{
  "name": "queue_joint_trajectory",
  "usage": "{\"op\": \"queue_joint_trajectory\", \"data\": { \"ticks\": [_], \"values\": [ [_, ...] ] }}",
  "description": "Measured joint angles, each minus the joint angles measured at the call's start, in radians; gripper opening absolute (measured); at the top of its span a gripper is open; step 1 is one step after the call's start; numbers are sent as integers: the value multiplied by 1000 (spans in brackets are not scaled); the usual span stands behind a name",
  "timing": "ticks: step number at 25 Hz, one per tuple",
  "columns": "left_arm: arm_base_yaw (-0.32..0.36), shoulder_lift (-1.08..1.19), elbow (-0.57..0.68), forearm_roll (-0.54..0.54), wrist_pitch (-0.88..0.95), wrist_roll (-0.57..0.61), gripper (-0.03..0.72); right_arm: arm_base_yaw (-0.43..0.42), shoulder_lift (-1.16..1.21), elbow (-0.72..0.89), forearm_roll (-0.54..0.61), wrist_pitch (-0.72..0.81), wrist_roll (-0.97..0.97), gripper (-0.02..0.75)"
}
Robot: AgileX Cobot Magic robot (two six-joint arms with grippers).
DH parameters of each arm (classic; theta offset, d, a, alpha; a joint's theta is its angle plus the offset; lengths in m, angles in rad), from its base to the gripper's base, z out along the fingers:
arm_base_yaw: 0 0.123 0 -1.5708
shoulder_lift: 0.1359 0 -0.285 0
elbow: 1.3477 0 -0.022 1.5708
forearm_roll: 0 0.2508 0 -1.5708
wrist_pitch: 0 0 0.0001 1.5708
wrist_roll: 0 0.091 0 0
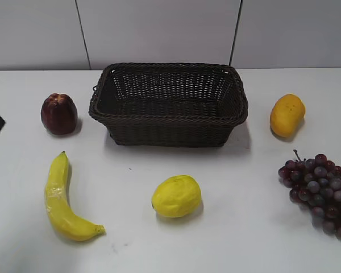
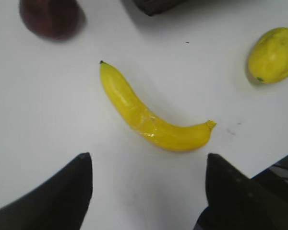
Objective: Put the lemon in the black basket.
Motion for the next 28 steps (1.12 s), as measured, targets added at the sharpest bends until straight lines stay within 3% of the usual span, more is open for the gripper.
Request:
{"op": "queue_joint_trajectory", "data": {
  "ticks": [8, 12, 20, 28],
  "values": [
    [-318, 222, -142, 73, 2, 6, 588, 0, 0, 0, 0, 0, 0, 571],
    [-421, 358, -251, 86, 46, 6, 589, 0, 0, 0, 0, 0, 0, 571],
    [-520, 612, -509, 214, 161, -88, 589, 0, -1, 0, 0, 0, 0, 571],
    [-606, 827, -643, 228, 161, -222, 626, 0, -1, 0, 0, 0, 0, 571]
  ]
}}
